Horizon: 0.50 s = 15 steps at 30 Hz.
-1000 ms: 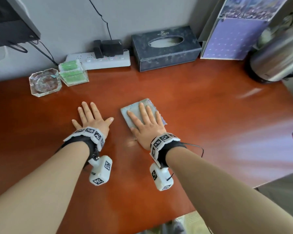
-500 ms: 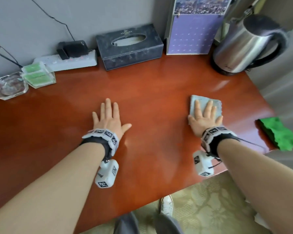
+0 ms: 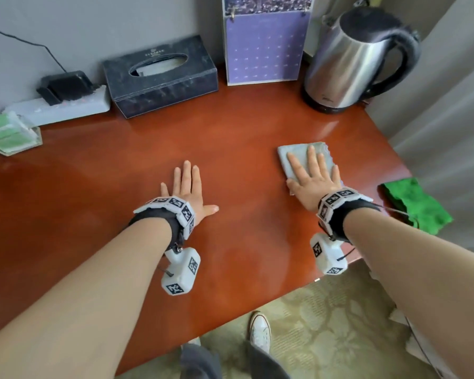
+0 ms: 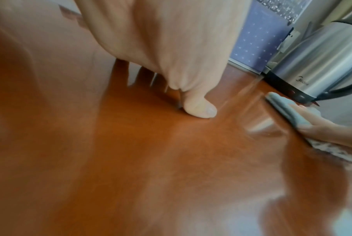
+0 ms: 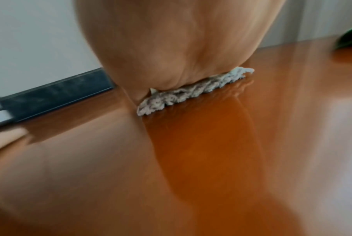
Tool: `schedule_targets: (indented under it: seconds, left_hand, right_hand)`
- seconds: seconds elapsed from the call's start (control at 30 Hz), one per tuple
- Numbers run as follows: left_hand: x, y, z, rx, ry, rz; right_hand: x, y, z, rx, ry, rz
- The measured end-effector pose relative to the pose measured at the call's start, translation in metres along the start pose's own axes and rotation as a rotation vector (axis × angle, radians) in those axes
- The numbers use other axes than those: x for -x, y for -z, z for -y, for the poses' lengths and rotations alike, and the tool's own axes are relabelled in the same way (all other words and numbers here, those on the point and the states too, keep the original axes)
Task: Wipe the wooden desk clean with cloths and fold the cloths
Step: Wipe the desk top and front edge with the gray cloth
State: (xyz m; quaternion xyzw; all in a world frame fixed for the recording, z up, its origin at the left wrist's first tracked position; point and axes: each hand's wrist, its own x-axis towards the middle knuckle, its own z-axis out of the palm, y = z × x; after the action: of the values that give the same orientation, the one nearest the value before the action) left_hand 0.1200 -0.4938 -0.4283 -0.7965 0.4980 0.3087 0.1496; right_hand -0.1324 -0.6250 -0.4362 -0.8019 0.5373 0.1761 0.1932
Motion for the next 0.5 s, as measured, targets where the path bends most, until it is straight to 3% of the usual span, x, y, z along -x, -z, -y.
schedule_targets:
  seconds: [0.13, 0.23, 0.5]
  left_hand:
    - [-0.003, -0.001, 0.0, -0.004, -0.006, 0.008]
    - [-0.004, -0.002, -0.001, -0.017, 0.001, 0.007]
    - [-0.005, -0.004, -0.002, -0.029, 0.012, -0.016]
  right_hand:
    - [-0.008, 0.014, -0.041, -0.066, -0.17, -0.02]
    - [-0.011, 0.011, -0.028, -0.072, -0.202, -0.064]
    - [-0.012, -0.001, 0.056, 0.061, 0.04, -0.041]
